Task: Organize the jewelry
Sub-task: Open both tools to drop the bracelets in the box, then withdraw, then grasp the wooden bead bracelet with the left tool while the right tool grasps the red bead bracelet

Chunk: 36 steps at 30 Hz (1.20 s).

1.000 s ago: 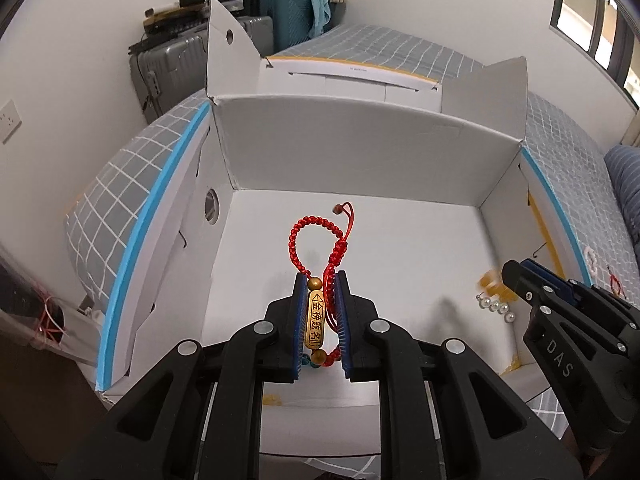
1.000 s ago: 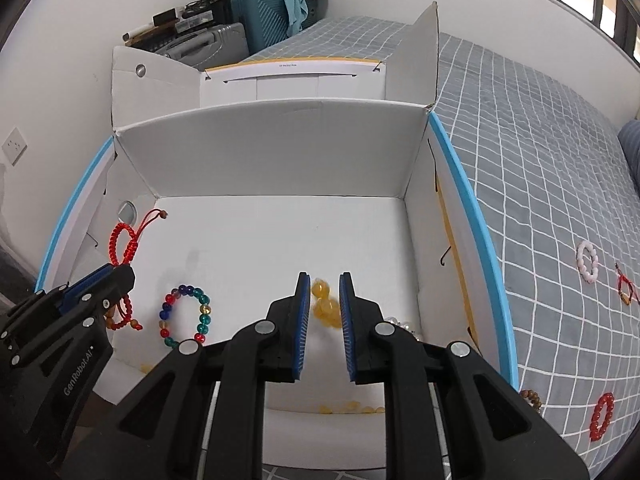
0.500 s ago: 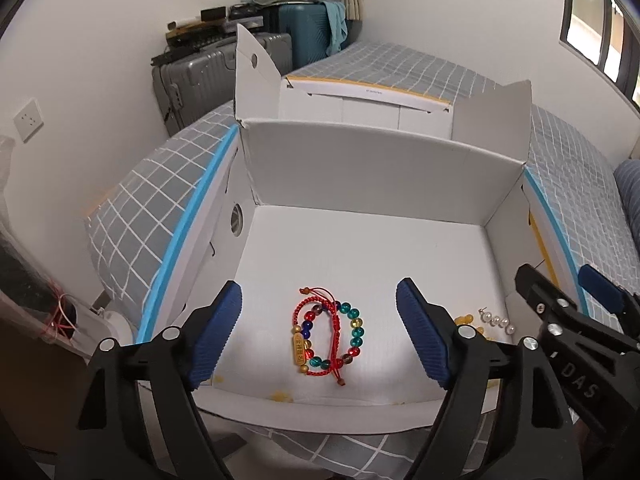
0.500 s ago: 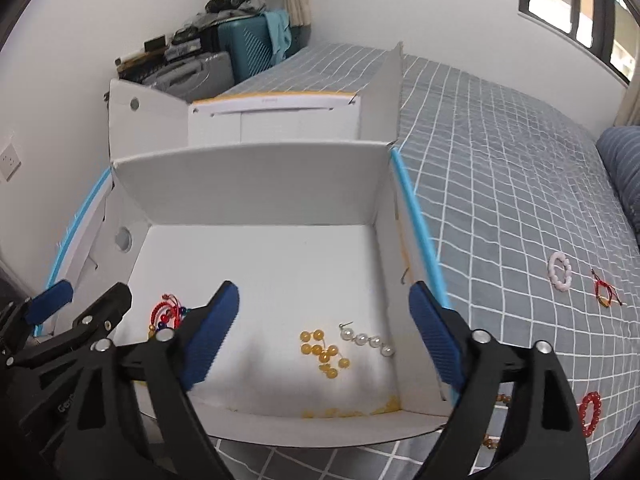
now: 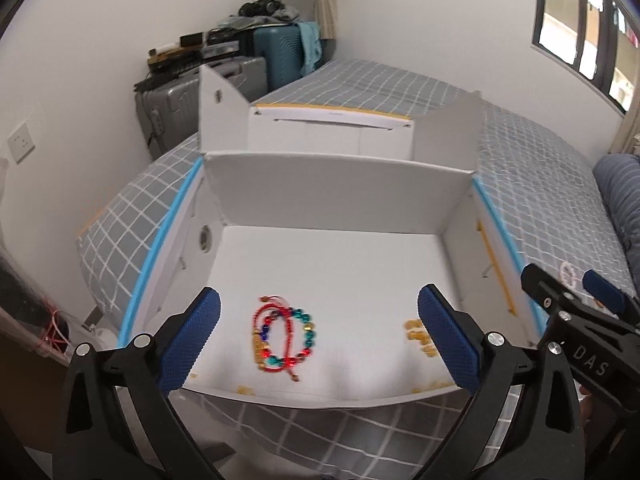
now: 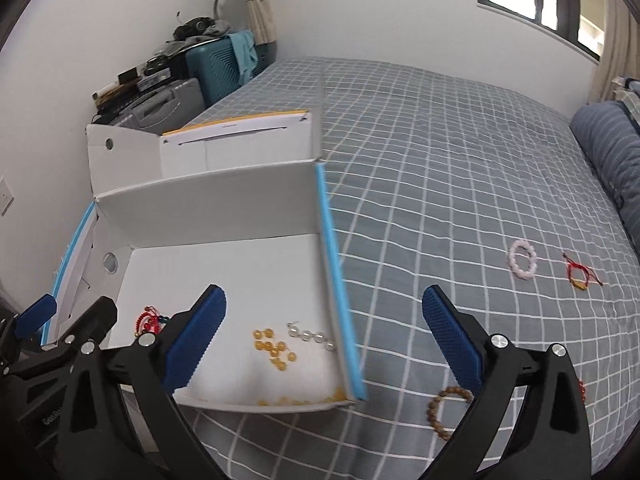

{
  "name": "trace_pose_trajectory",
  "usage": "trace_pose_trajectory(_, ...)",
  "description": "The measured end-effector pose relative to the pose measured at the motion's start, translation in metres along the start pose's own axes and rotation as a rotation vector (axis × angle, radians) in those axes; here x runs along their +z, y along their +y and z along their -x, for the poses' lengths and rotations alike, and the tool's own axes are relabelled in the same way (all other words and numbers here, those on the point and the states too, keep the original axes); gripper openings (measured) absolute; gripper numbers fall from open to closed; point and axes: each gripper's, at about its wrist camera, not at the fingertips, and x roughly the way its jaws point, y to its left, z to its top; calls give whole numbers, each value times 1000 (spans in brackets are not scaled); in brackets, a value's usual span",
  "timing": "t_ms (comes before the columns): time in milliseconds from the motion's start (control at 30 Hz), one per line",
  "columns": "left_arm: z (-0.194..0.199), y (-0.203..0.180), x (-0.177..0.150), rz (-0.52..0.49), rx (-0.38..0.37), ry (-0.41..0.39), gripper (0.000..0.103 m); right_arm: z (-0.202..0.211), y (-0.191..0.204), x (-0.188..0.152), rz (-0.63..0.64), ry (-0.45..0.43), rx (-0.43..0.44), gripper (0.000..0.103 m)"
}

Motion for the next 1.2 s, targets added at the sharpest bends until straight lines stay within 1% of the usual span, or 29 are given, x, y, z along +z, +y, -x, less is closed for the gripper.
trace_pose_trajectory(233, 7, -37, -4, -23, -81, -2, 97, 16, -47, -10, -40, 1, -40, 95)
trace_pose_trajectory(400, 10, -73, -11, -56, -140, 0, 97, 29, -98, -26, -76, 4, -102, 95)
trace_pose_trajectory(533, 9, -109, -26, -89, -197, 12, 97, 35, -137, -41, -123, 19, -128, 95)
trace_pose_trajectory(700, 6, -157, -45, -151, -242, 33, 97, 33, -185, -66, -167, 51, -164, 95)
trace_pose_trajectory(800, 4, -188, -57, -194, -260, 52, 97, 28, -219, -87, -200, 80, -189, 95)
trace_pose_trajectory(833, 4, -198, -62, -211, -264, 57, 97, 24, -231, -92, -213, 107, -202, 95)
trace_pose_trajectory(933, 5, -225, -74, -243, -296, 68, 97, 21, -258, -100, -233, 129, -190, 95)
trace_pose_trajectory(967, 1, -238, -81, -257, -318, 96, 97, 22, -262, -103, -236, 131, -196, 95)
trace_pose_trajectory(1033, -5, -249, -91, -274, -320, 116, 97, 22, -276, -107, -252, 134, -204, 95)
trace_pose_trajectory(1133, -16, -270, -104, -314, -291, 131, 97, 20, -294, -115, -269, 153, -221, 95)
trace_pose_trajectory(1200, -29, -280, -114, -328, -289, 164, 97, 17, -304, -121, -275, 169, -227, 95)
